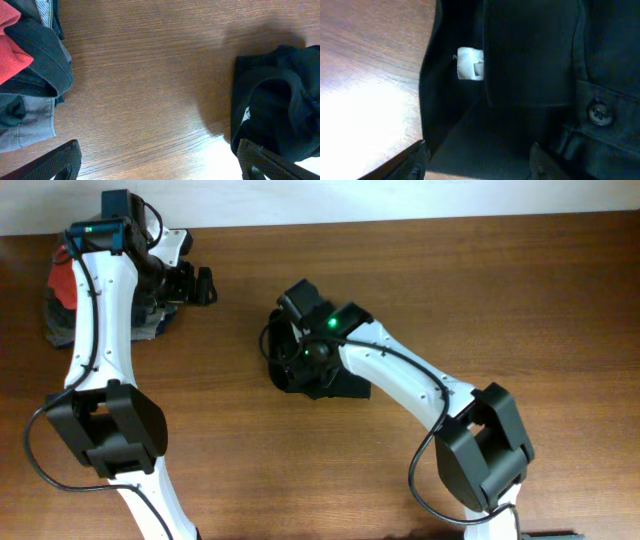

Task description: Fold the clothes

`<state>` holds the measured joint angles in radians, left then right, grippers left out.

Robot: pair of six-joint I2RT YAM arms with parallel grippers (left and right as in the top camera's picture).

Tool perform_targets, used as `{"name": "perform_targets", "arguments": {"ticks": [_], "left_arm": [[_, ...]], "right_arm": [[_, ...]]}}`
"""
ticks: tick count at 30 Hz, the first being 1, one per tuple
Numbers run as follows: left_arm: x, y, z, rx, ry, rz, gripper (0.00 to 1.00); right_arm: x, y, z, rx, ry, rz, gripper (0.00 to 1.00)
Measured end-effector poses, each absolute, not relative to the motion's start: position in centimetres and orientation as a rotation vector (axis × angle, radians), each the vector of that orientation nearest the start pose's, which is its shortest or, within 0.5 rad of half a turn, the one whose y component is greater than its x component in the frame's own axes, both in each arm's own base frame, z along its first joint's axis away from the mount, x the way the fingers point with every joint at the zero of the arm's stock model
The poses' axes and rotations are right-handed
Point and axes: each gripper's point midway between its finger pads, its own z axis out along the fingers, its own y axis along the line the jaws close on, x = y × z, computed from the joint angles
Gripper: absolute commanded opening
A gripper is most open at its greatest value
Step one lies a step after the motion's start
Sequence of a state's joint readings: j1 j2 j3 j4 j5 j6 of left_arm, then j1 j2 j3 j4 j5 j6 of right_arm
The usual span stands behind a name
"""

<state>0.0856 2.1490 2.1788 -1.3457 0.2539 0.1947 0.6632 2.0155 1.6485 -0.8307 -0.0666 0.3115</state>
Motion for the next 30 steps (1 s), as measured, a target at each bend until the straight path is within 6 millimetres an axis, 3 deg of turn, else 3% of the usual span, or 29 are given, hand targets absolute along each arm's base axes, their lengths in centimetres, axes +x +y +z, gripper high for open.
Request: {"name": "perform_targets", "arguments": {"ticks": [4, 9, 19, 24, 28, 30], "left_arm": [[47.0, -0.3, 16.9, 0.201, 2.832, -0.308, 0.99], [47.0, -0.3, 16.9, 0.202, 2.832, -0.308, 0.99], [47.1, -0.3, 16.9, 0.203, 2.829, -0.307, 0.99], [47.2, -0.3, 17.0, 0.208, 2.821, -0.303, 0.99], [47.5, -0.3, 17.1, 0.209, 2.811, -0.3, 0.99], [47.5, -0.3, 17.1, 0.21, 2.809, -0.3, 0.99]], "right_arm": [[37.0, 30.2, 8.1, -0.504, 2.744, 0.32, 0.46], [37.0, 29.9, 6.5, -0.495, 2.736, 0.304, 0.04], [37.0, 31.6, 6.8, -0.502, 2.71, 0.415, 0.04], [35.7, 34.0, 7.4, -0.55, 2.696, 0.546, 0.04], [35.1, 34.3, 7.4, -0.563, 2.714, 0.584, 0.04], [35.0, 33.8, 7.4, -0.554, 2.736, 0.582, 0.14]]}}
